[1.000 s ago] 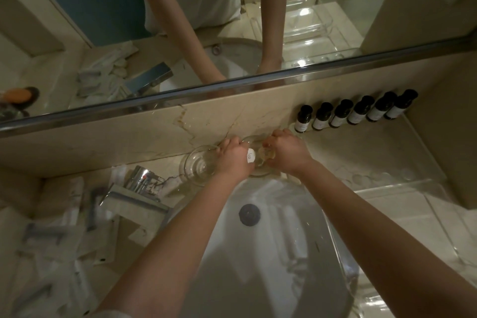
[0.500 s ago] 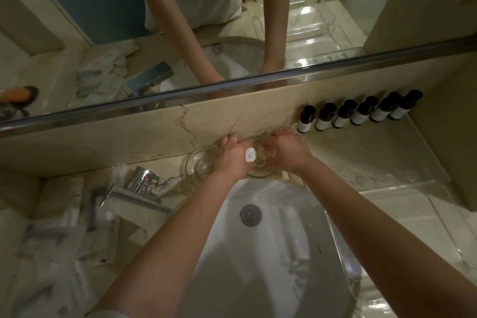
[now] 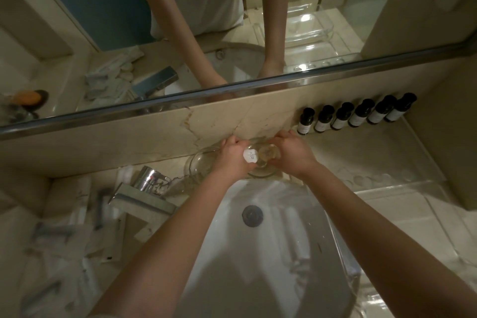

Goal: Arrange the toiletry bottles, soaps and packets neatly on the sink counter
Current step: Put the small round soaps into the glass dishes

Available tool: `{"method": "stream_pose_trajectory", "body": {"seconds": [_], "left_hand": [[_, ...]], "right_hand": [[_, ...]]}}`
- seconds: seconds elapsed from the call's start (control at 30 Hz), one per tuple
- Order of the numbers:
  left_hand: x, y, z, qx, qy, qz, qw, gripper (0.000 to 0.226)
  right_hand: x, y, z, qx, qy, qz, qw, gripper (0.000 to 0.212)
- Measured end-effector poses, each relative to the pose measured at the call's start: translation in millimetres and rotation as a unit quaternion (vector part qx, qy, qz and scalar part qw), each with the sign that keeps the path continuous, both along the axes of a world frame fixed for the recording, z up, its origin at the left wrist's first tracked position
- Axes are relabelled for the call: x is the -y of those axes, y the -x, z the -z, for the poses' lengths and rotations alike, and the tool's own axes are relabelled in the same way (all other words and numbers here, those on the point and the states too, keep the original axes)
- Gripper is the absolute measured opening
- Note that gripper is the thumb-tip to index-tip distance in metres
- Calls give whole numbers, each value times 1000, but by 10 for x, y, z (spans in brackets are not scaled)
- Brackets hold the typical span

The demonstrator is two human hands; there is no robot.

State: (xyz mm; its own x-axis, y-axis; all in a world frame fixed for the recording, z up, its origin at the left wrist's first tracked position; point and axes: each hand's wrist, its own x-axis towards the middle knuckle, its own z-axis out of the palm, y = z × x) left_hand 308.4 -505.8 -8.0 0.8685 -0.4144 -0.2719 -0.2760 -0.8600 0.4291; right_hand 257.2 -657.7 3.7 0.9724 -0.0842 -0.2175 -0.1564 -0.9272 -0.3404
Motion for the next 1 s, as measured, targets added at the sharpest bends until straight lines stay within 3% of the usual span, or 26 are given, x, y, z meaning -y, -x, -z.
{"method": "stream_pose_trajectory", "body": {"seconds": [0.4, 0.53, 0.77, 1.0], "left_hand": [[-643, 783, -859, 167, -58, 2, 984, 47], [-1091, 1188, -1017, 186, -66, -25, 980, 48], [-2090, 1755, -938, 166, -85, -88, 979, 48], [-3217, 2147, -616, 90, -138, -184, 969, 50]], "right_hand": [[-464, 777, -589, 117, 73, 10, 990, 49], [-883, 1132, -783, 128, 82, -19, 988, 49], [-1799, 1550, -753, 123, 67, -102, 985, 49], [-2753, 1685, -541, 81, 46, -215, 972, 48]]}}
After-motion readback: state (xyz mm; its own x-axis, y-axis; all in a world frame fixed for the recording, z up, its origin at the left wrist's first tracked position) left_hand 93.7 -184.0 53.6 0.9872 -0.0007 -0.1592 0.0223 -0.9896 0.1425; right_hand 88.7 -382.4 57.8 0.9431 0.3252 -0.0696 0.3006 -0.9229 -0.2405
